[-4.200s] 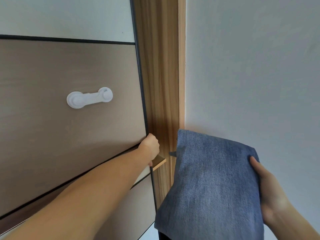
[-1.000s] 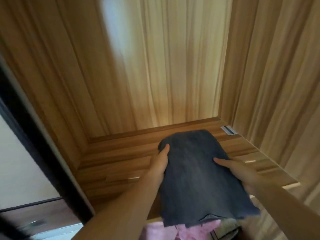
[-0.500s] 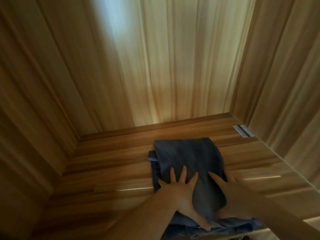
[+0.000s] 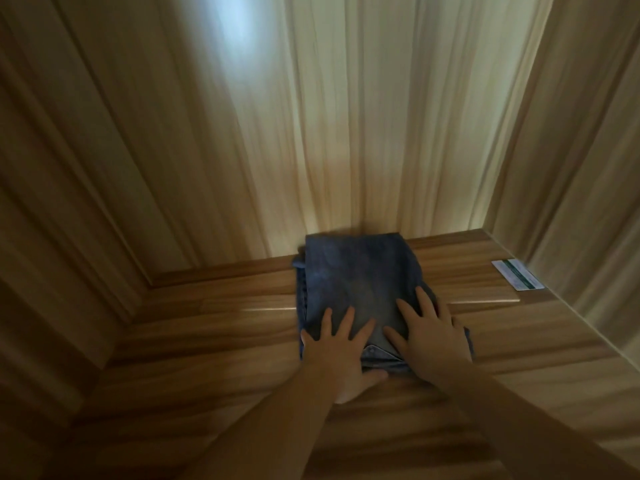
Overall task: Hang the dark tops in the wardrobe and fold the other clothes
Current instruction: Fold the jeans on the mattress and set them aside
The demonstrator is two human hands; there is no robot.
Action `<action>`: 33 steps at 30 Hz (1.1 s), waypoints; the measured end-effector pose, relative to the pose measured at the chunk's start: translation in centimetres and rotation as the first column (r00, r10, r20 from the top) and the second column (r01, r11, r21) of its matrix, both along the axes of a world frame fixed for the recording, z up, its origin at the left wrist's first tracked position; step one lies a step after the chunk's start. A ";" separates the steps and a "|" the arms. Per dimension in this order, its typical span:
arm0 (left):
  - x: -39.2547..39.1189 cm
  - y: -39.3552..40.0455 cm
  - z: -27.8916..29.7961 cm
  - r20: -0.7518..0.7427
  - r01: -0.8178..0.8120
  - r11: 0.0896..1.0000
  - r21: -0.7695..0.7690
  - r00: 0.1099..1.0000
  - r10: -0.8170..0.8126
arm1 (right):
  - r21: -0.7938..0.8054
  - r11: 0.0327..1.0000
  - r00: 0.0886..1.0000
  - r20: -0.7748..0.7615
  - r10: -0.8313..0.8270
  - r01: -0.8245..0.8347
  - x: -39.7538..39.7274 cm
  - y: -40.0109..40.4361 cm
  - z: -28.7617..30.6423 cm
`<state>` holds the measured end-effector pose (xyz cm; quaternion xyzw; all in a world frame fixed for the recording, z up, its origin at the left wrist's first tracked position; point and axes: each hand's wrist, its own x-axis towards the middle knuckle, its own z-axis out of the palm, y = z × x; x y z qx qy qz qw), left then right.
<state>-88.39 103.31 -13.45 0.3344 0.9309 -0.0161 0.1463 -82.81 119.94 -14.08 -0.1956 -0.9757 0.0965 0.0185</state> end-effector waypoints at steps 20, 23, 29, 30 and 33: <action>-0.8 2.5 1.8 -0.053 -0.042 0.992 0.122 0.997 0.049 | -0.026 0.999 0.997 -0.059 -0.039 0.037 3.8 2.0 1.8; 1.2 2.5 4.3 -0.080 0.012 0.983 0.184 0.997 0.003 | -0.050 0.998 0.998 -0.058 -0.029 0.026 6.8 2.6 5.4; 7.4 2.1 10.2 -0.137 0.167 0.952 0.256 0.981 -0.135 | -0.045 0.997 0.996 -0.061 -0.060 0.057 15.1 3.4 11.6; 8.4 2.1 11.2 -0.155 0.200 0.940 0.275 0.974 -0.162 | -0.035 0.996 0.995 -0.061 -0.081 0.079 16.9 3.2 12.4; 11.7 2.6 13.6 -0.204 0.307 0.878 0.367 0.948 -0.246 | -0.057 0.975 0.974 -0.054 -0.218 0.215 23.0 2.3 14.7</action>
